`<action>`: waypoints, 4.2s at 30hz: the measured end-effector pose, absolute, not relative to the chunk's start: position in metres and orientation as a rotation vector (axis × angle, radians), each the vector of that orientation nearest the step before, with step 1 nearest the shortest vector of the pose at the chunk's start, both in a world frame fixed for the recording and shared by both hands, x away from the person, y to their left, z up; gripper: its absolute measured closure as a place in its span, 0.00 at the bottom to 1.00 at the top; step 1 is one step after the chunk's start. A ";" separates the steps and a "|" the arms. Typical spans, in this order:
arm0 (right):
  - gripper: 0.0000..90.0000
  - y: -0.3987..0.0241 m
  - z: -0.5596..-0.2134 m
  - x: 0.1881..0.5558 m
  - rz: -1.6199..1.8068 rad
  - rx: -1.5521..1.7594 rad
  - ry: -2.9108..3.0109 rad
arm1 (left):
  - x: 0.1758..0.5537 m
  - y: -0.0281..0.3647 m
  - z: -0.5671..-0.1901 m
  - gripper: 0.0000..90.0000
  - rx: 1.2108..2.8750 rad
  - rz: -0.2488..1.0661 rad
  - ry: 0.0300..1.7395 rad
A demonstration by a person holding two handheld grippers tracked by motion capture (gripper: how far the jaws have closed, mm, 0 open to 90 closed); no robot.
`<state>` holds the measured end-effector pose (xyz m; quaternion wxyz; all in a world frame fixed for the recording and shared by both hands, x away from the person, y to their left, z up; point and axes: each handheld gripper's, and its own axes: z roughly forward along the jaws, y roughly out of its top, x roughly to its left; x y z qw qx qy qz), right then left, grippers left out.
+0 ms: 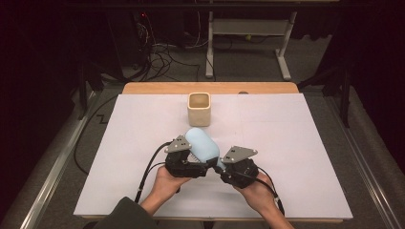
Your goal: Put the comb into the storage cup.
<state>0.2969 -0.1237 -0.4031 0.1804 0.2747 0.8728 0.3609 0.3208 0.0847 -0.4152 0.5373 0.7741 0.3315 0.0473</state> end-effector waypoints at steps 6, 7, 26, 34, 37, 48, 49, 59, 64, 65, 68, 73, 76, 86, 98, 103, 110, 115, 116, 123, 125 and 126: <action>0.79 -0.121 -0.403 0.296 1.016 0.772 2.451 | 0.318 0.081 -0.411 0.35 1.844 0.092 0.784; 0.79 -0.120 -0.402 0.296 1.014 0.768 2.447 | 0.317 0.078 -0.411 0.37 1.867 0.087 0.771; 0.79 -0.116 -0.398 0.299 1.050 0.769 2.450 | 0.313 0.081 -0.397 0.57 1.865 0.059 0.791; 0.77 -0.117 -0.398 0.299 1.110 0.768 2.468 | 0.311 0.084 -0.394 0.59 1.875 0.043 0.786; 0.71 -0.119 -0.399 0.301 1.125 0.775 2.471 | 0.311 0.088 -0.392 0.60 1.878 0.054 0.794; 0.46 -0.134 -0.395 0.300 1.240 0.785 2.411 | 0.313 0.098 -0.389 0.60 1.885 0.098 0.806; 0.45 -0.136 -0.395 0.300 1.247 0.790 2.403 | 0.313 0.099 -0.389 0.60 1.880 0.100 0.805; 0.39 -0.159 -0.396 0.300 1.316 0.846 2.346 | 0.314 0.103 -0.387 0.60 1.876 0.116 0.816; 0.37 -0.171 -0.396 0.300 1.348 0.867 2.319 | 0.315 0.106 -0.385 0.60 1.876 0.128 0.821; 0.37 -0.174 -0.395 0.300 1.351 0.873 2.316 | 0.315 0.107 -0.385 0.60 1.876 0.132 0.823; 0.35 -0.182 -0.395 0.300 1.361 0.885 2.296 | 0.316 0.109 -0.384 0.60 1.873 0.140 0.828; 0.33 -0.198 -0.395 0.298 1.393 0.907 2.259 | 0.317 0.113 -0.381 0.60 1.871 0.154 0.835; 0.33 -0.206 -0.396 0.296 1.404 0.917 2.243 | 0.317 0.115 -0.380 0.60 1.871 0.165 0.839; 0.31 -0.236 -0.403 0.289 1.418 0.962 2.177 | 0.320 0.123 -0.373 0.60 1.870 0.203 0.848; 0.31 -0.269 -0.414 0.279 1.432 0.994 2.098 | 0.326 0.127 -0.360 0.60 1.875 0.253 0.854; 0.33 -0.285 -0.425 0.275 1.418 1.022 2.043 | 0.329 0.129 -0.354 0.60 1.873 0.279 0.860; 0.33 -0.303 -0.439 0.267 1.395 1.062 2.011 | 0.336 0.129 -0.345 0.60 1.872 0.300 0.860; 0.32 -0.312 -0.451 0.260 1.382 1.090 2.009 | 0.341 0.128 -0.342 0.60 1.871 0.310 0.861; 0.32 -0.314 -0.453 0.258 1.390 1.096 2.007 | 0.342 0.128 -0.341 0.60 1.872 0.313 0.862; 0.31 -0.329 -0.458 0.249 1.416 1.143 1.913 | 0.352 0.131 -0.341 0.60 1.851 0.307 0.895; 0.31 -0.331 -0.458 0.248 1.419 1.143 1.901 | 0.354 0.132 -0.340 0.60 1.845 0.313 0.901; 0.31 -0.331 -0.458 0.248 1.417 1.141 1.898 | 0.355 0.132 -0.339 0.60 1.850 0.315 0.903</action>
